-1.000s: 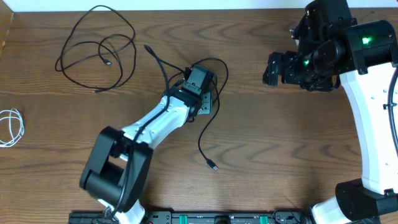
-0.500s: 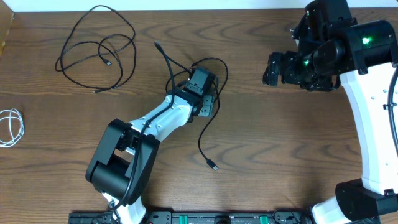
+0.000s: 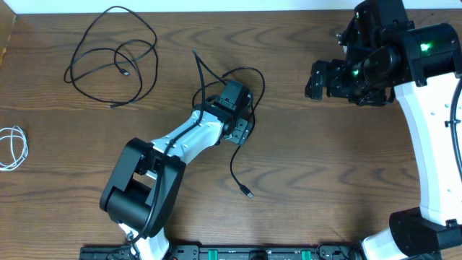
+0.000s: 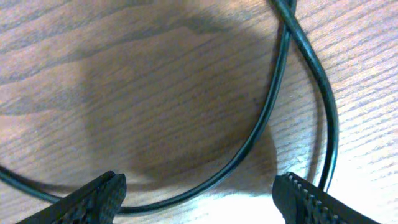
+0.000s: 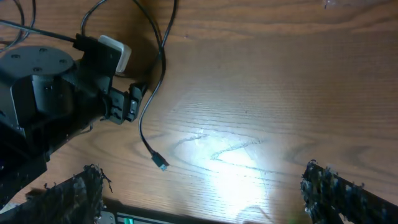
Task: Untangle cables
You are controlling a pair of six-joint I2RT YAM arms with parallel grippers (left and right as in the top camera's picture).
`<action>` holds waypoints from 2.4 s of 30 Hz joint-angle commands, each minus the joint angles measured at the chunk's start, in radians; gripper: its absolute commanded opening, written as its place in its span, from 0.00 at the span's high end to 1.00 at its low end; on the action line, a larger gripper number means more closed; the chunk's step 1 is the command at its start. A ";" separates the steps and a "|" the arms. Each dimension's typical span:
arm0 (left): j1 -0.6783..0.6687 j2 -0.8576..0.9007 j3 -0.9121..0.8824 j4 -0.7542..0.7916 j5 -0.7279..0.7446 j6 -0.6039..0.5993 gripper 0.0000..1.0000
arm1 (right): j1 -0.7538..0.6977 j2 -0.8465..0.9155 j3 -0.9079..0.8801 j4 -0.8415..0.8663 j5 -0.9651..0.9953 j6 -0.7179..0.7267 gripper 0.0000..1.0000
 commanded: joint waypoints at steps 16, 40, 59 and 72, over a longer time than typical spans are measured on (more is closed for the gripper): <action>0.006 0.054 0.000 -0.103 0.019 -0.061 0.92 | 0.005 -0.010 0.002 -0.001 0.003 -0.011 0.01; 0.006 -0.409 0.003 -0.426 0.138 -0.253 0.70 | 0.005 -0.010 0.002 -0.001 0.003 -0.011 0.01; 0.231 -0.268 0.360 -0.605 0.211 -0.358 0.38 | 0.005 -0.010 0.002 -0.001 0.003 -0.011 0.01; 0.209 0.003 0.395 -0.326 0.217 -0.391 0.20 | 0.005 -0.010 0.002 -0.001 0.003 -0.011 0.01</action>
